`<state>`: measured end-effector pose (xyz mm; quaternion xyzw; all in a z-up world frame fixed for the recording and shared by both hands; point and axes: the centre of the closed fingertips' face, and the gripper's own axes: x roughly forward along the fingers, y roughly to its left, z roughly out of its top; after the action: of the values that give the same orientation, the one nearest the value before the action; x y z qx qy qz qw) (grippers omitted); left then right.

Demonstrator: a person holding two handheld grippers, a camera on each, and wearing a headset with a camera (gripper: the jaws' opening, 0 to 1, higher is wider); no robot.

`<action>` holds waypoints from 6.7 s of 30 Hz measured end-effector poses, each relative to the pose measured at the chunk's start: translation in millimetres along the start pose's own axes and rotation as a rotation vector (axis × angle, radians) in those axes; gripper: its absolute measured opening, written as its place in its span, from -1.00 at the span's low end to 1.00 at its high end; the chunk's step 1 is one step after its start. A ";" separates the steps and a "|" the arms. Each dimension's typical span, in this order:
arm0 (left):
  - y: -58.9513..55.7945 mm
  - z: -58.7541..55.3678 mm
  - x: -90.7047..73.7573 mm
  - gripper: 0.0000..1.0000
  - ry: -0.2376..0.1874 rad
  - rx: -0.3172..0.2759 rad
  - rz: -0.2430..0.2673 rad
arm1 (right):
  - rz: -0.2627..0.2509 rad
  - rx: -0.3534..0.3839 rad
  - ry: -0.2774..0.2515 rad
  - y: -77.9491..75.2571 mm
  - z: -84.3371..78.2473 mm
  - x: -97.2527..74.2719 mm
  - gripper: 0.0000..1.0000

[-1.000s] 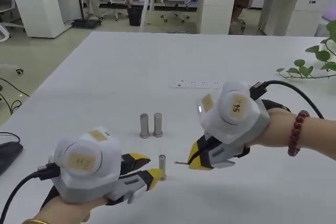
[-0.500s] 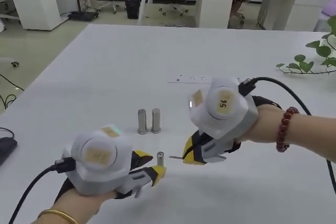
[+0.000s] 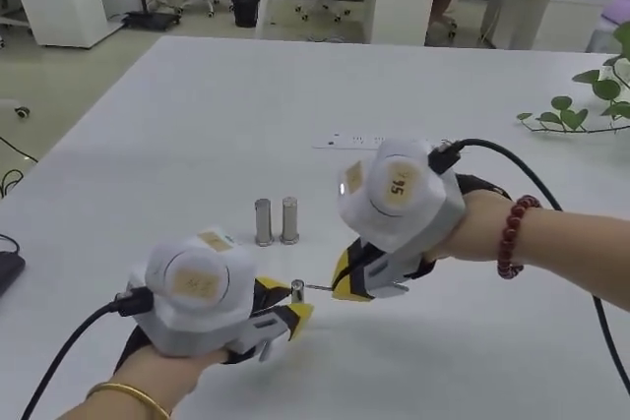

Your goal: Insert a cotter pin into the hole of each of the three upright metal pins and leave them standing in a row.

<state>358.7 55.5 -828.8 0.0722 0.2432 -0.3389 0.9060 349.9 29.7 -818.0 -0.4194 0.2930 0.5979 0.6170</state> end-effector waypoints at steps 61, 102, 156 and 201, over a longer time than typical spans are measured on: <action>-0.9 -5.1 7.0 -0.85 -0.034 -0.078 -0.011 | 0.013 0.003 -0.008 -2.8 19.1 11.1 -0.92; -2.1 -10.7 9.5 -0.84 -0.020 -0.110 -0.021 | 0.006 0.063 -0.084 -0.3 16.5 6.9 -0.94; -4.9 7.6 -33.3 0.17 -0.088 -0.089 -0.054 | -0.186 0.424 -0.372 -74.7 37.1 -8.8 -0.43; -3.8 15.9 -70.8 0.52 -0.122 -0.072 -0.017 | -0.286 0.598 -0.484 -132.2 40.2 48.8 -0.64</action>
<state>316.3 88.9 -780.1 0.0166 0.2000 -0.3413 0.9183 479.8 97.4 -818.8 -0.1054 0.2391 0.4758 0.8399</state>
